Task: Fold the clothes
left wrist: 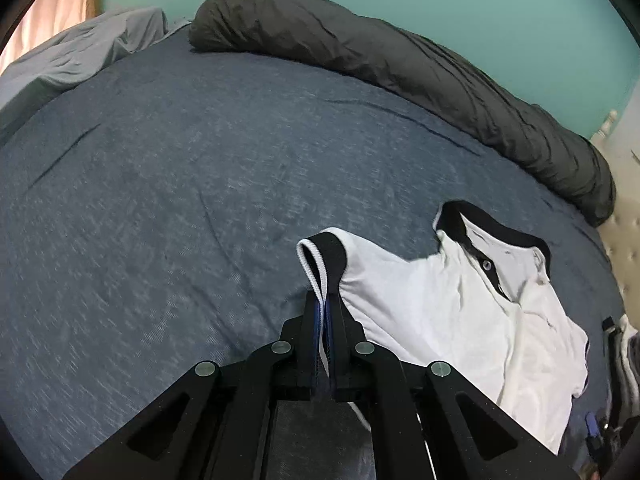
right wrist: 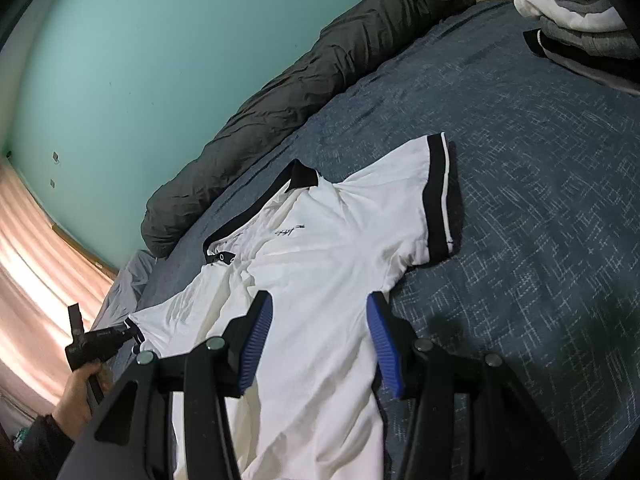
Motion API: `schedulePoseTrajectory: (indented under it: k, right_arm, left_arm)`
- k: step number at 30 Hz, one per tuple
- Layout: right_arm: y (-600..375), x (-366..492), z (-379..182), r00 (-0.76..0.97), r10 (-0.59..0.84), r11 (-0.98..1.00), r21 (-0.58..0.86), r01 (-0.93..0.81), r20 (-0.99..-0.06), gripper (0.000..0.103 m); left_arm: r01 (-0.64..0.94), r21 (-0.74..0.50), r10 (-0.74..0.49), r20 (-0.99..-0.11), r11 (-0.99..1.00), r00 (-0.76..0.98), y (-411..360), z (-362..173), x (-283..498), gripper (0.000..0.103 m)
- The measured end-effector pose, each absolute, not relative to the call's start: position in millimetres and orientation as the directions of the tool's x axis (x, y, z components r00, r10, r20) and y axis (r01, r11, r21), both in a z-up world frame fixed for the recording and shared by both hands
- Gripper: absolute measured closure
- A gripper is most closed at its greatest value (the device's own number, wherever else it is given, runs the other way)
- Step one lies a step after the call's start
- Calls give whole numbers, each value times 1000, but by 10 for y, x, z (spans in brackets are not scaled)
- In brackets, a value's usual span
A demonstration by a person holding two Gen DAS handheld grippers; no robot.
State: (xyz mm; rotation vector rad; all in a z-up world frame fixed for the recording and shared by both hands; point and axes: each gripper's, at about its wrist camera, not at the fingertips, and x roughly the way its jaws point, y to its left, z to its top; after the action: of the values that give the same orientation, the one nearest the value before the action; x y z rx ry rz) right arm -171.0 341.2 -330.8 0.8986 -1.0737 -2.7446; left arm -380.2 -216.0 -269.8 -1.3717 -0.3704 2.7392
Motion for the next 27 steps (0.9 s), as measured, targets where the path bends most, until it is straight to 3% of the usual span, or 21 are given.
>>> schedulePoseTrajectory:
  k: [14, 17, 20, 27]
  right_arm:
    - [3554, -1739, -3336, -817, -252, -756, 633, -168, -519, 53]
    - [3668, -1789, -3338, -800, -235, -768, 610, -196, -552, 52]
    - [3862, -1940, -3325, -786, -226, -761, 608, -227, -576, 40]
    - [4358, -2810, -3201, -695, -157, -842, 462, -277, -702, 40]
  left_arm:
    - [180, -325, 184, -822, -928, -539, -2628, -3225, -3882, 100]
    - [175, -333, 196, -824, -926, -532, -2615, -3306, -3887, 100]
    - [171, -343, 208, -823, -923, -529, -2615, -3337, -3910, 100]
    - [151, -355, 230, -821, -923, -523, -2603, -3368, -3966, 100]
